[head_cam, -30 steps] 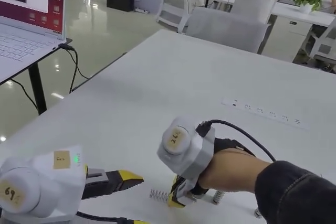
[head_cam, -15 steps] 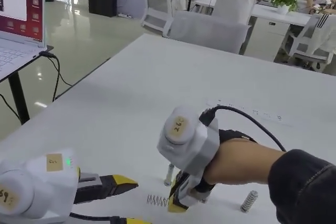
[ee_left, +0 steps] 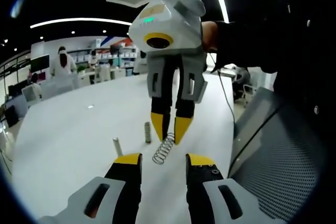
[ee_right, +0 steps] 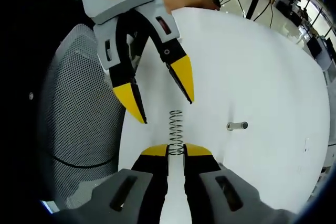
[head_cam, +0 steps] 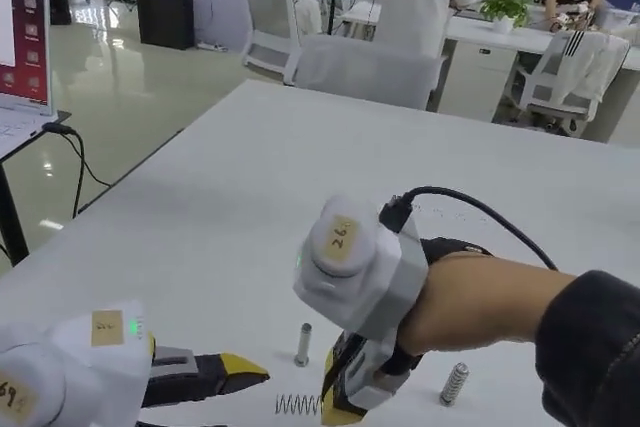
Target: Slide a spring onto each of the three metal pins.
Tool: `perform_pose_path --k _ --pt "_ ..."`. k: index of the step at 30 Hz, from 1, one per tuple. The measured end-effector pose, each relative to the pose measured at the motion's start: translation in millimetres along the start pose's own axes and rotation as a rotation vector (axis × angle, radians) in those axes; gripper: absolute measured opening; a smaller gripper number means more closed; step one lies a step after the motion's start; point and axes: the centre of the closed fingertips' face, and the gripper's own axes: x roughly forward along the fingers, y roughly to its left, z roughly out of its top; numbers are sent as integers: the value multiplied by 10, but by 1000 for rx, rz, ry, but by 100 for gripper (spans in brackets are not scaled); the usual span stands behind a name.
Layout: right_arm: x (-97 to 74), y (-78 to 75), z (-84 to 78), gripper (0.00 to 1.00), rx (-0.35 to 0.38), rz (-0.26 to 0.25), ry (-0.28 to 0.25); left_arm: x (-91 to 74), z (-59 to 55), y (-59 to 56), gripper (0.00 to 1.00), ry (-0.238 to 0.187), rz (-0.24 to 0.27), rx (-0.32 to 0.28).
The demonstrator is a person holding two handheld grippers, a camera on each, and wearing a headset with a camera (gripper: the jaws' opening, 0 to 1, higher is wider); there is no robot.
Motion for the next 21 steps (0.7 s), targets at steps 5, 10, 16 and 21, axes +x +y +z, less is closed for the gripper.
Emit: perform_pose_path --k 5,10,16,21 --pt "-54 74 36 8 -16 11 -10 9 21 -58 19 5 -20 32" --pt "-80 132 27 8 -32 21 -3 25 30 -128 13 12 -43 56" --pt "-114 175 22 7 -49 29 6 34 66 -175 7 15 -62 83" --pt "-131 215 26 7 -62 34 9 39 59 -201 5 21 -63 94"
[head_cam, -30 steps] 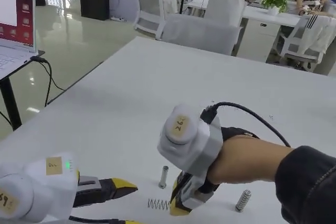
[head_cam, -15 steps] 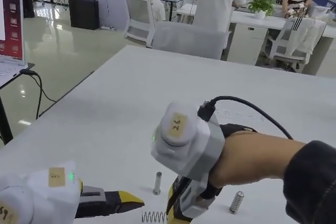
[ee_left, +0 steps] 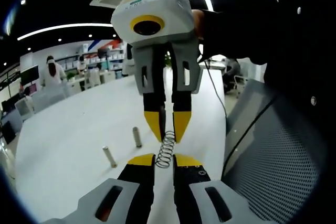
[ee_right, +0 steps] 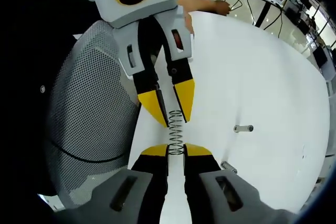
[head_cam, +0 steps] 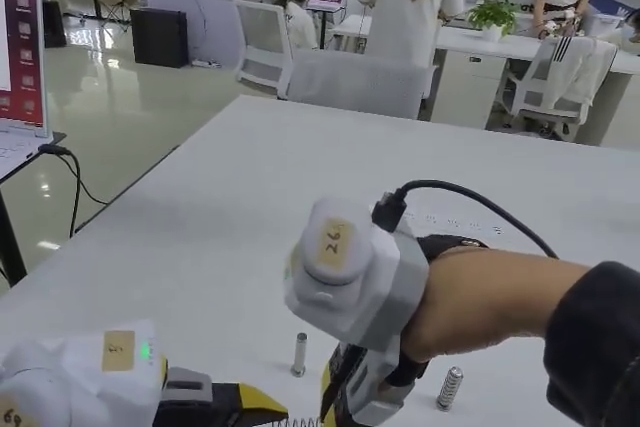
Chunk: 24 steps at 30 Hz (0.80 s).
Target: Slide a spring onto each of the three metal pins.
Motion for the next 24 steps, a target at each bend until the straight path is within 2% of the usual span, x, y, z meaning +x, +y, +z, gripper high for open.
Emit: perform_pose_path --k 10,24 --pt "-59 10 44 7 -12 -8 -4 -9 -17 -6 4 10 12 9" --pt "-192 27 252 7 -20 -31 -42 0 -61 -13 4 22 13 11"
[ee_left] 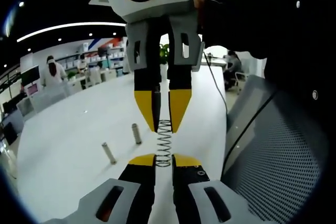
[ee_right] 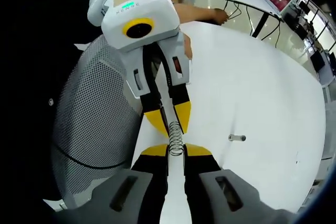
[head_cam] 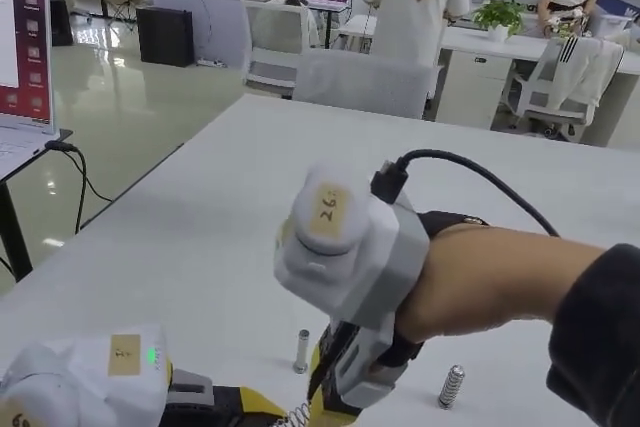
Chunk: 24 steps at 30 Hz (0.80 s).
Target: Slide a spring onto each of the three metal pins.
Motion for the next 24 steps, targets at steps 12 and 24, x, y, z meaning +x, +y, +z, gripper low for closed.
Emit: perform_pose_path --k 12,24 --pt "-52 -14 149 7 -22 -30 -25 4 44 31 3 -27 5 -5" --pt "-15 -16 133 14 -39 -29 -22 16 73 58 2 -47 8 -13"
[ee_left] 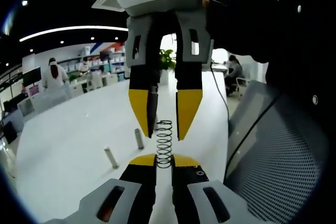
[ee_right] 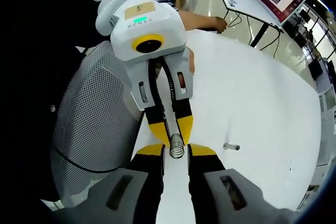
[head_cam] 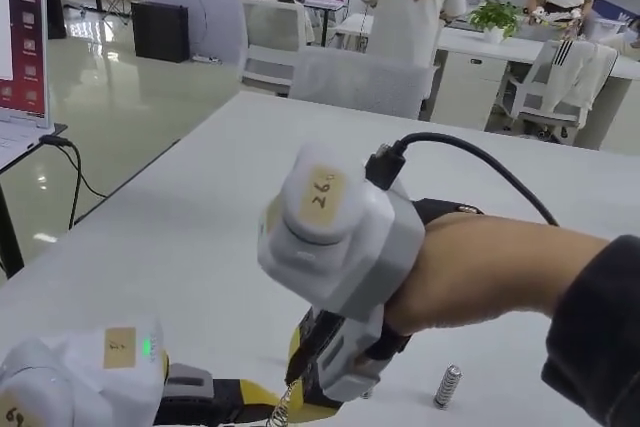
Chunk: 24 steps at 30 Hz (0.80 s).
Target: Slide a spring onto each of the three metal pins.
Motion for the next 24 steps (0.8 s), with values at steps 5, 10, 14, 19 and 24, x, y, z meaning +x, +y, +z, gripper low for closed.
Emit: perform_pose_path --k 5,10,14,19,24 --pt "26 -7 5 11 0 5 -7 0 4 11 2 -6 2 -6" --pt "66 -18 12 11 3 10 -15 -6 37 18 2 -25 7 -20" --pt "82 -23 7 9 3 12 -15 -4 81 24 2 -43 10 -22" --pt "76 -35 9 9 9 13 -20 -8 82 25 2 -44 13 -23" --pt "77 -32 7 8 23 18 -21 -5 81 18 2 -47 14 -23"
